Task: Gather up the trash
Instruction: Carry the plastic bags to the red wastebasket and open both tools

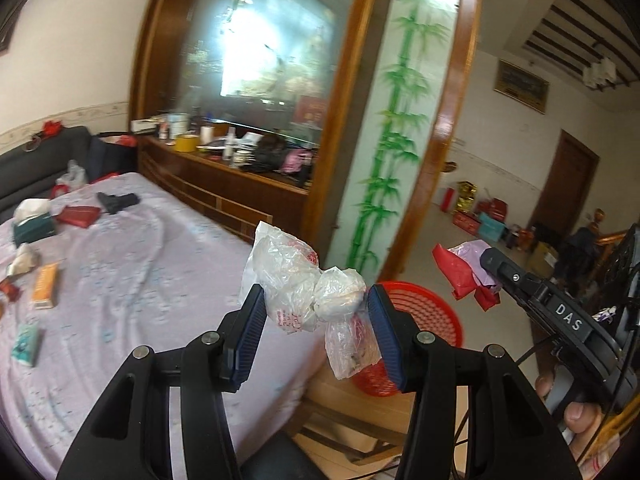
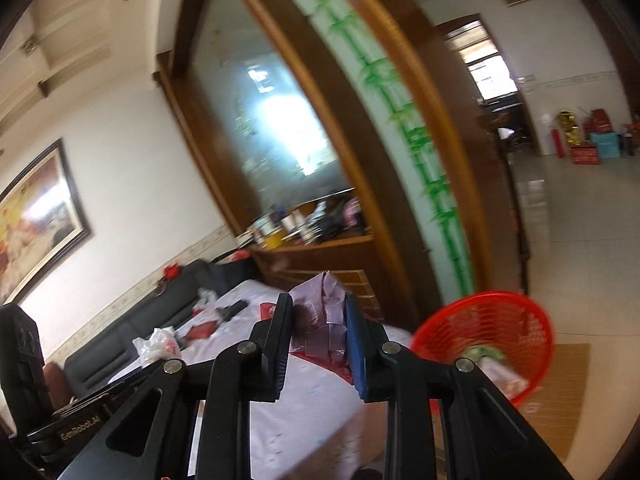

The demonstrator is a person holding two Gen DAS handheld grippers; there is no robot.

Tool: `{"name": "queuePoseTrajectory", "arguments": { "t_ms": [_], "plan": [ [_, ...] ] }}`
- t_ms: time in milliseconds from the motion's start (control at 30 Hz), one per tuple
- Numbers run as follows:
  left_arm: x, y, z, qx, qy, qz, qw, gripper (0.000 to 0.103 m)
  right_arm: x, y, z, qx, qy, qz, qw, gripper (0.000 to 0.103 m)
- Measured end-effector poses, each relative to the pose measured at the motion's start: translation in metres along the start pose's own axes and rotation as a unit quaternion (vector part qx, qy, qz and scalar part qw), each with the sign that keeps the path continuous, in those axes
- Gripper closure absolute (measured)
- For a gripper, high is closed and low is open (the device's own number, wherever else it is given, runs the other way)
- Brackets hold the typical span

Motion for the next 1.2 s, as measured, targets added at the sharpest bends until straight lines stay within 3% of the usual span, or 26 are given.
{"name": "queuePoseTrajectory", "arguments": {
  "t_ms": [433,767,1200],
  "plan": [
    [0.067,0.005,-0.068,0.020,0.083,0.043,0.9954,0.052,-0.019,-0.022,-0.087,0.032,0.088,-0.010,0.996,0.076],
    [0.105,0.017,-0.098,0.043,0.110,0.072,0.9904,0.052,-0.015,-0.026,-0.120,0.052,0.114,-0.008,0.992,0.076],
    [0.161,0.038,-0.106,0.060,0.117,0.115,0.9847,0.052,0.019,-0.019,-0.146,0.068,0.124,0.021,0.990,0.076]
  ]
}}
Point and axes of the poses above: each gripper's, at about its wrist camera, not at the fingertips, and x roughly the way its jaws point, z to its left, y to its underside, the point moved 9 cm from there along x, roughly the way its jaws point, and after that the axes turned 2 degrees about -x, right-handed, at the moved point
